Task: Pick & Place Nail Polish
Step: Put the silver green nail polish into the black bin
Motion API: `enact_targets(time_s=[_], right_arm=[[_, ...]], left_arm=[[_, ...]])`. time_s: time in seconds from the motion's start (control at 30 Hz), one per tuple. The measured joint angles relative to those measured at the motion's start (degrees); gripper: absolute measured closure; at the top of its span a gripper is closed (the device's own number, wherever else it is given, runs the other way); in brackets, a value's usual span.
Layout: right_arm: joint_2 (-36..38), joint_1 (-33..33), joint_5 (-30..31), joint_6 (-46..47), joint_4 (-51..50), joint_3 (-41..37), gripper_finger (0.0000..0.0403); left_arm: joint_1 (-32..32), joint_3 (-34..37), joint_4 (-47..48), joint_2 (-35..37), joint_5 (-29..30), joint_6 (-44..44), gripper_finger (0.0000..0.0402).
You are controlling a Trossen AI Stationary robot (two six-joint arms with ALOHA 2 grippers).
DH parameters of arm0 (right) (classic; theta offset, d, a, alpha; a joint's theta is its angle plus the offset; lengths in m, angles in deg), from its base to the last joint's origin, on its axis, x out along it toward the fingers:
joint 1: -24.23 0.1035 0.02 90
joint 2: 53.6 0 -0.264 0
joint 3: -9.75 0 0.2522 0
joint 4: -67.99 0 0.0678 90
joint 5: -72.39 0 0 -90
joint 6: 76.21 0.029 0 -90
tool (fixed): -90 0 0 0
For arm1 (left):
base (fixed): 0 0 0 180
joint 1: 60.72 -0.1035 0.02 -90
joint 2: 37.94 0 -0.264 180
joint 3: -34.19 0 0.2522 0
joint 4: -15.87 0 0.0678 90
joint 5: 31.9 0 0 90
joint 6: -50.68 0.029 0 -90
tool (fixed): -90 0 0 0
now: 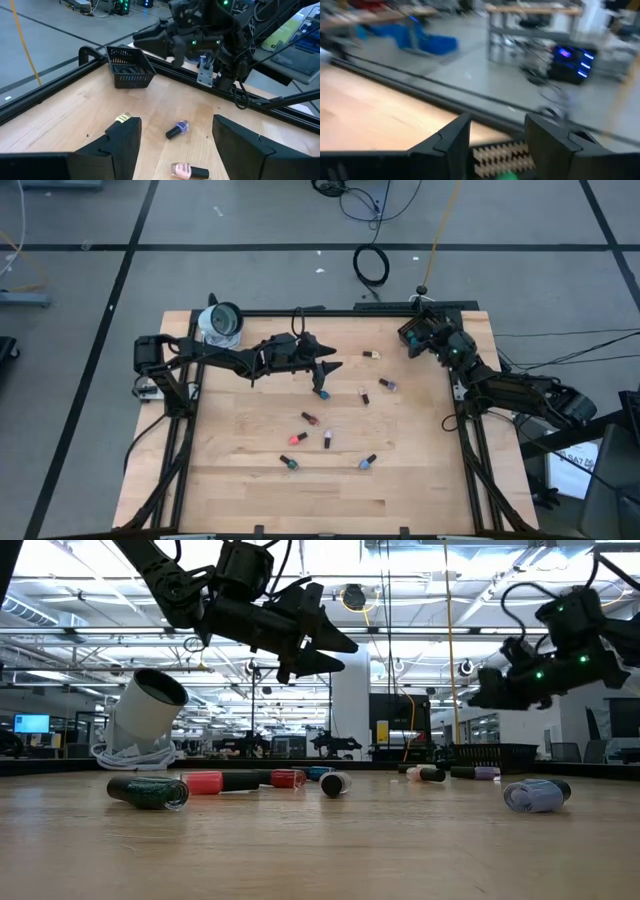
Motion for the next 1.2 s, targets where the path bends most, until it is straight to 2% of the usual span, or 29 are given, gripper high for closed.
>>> enact_targets(time_s=[0.13, 0.33, 0.47, 0.53, 0.8, 0.87, 1.0, 1.1, 1.2], right_arm=[[0.0, 0.0, -11.6, 3.5, 5.4, 0.0, 0.0223], [0.0, 0.1, -38.8, 15.2, 11.6, 0.0, 0.0225], [0.0, 2.3, -48.9, 21.1, 13.9, 0.0, 0.0232], [0.0, 4.2, -50.6, 20.9, 14.8, 0.0, 0.0233], [0.0, 9.4, -50.2, 17.7, 15.9, 0.0, 0.0234], [0.0, 9.7, -50.1, 17.7, 15.9, 0.0, 0.0234], [0.0, 9.8, -50.1, 17.7, 15.7, 0.0, 0.0238], [0.0, 9.8, -50.1, 17.7, 15.2, 0.0, 0.0238], [0.0, 9.8, -50.1, 17.7, 15.2, 0.0, 0.0238]], left_arm=[[0.0, 0.0, 0.1, 0.0, 0.0, 0.0, 0.016], [0.3, 0.0, 0.4, 0.0, 0.0, 3.0, 0.016], [0.3, 0.0, 0.4, 0.0, 0.0, 3.3, 0.016], [0.3, 0.0, -0.2, 0.0, 0.0, 3.2, 0.016], [0.4, 0.0, 0.0, 0.0, -1.7, 2.8, 0.016], [0.4, 0.0, 0.1, 0.0, -4.3, 3.0, 0.016], [1.2, 0.0, 3.8, 2.5, -13.5, 6.4, 0.016], [3.4, 0.0, 11.8, 4.8, -19.5, 10.6, 0.016], [6.4, 0.0, 21.0, 6.2, -21.7, 16.2, 0.016]])
